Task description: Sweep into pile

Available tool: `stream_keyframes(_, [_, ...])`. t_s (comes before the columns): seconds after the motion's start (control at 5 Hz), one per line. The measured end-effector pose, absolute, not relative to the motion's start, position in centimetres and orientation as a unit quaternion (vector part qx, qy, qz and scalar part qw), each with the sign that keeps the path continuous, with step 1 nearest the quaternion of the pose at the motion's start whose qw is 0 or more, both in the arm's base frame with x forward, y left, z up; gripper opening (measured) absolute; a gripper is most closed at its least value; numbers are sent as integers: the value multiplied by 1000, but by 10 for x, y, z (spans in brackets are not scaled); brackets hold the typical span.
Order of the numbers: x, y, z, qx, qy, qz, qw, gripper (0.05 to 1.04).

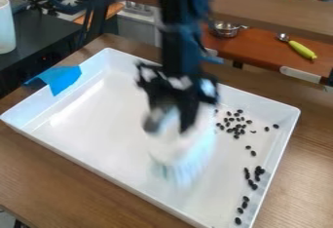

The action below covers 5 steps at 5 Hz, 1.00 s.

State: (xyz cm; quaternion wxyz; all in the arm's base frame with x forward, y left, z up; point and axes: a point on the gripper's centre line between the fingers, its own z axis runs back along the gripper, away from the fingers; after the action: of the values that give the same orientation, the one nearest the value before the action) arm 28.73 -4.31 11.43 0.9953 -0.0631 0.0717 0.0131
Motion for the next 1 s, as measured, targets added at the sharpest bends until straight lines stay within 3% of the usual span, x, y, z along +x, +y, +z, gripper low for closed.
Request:
stream_keyframes(0.2, [295,-7,139,-77,52,18,995,486])
stream_keyframes(0.4, [302,45,149,-68,20,44,997,485])
stream_keyframes(0.8, [318,119,110,11,-25,55,998,485])
stream_keyframes(1.0, [325,108,89,33,-33,69,997,485])
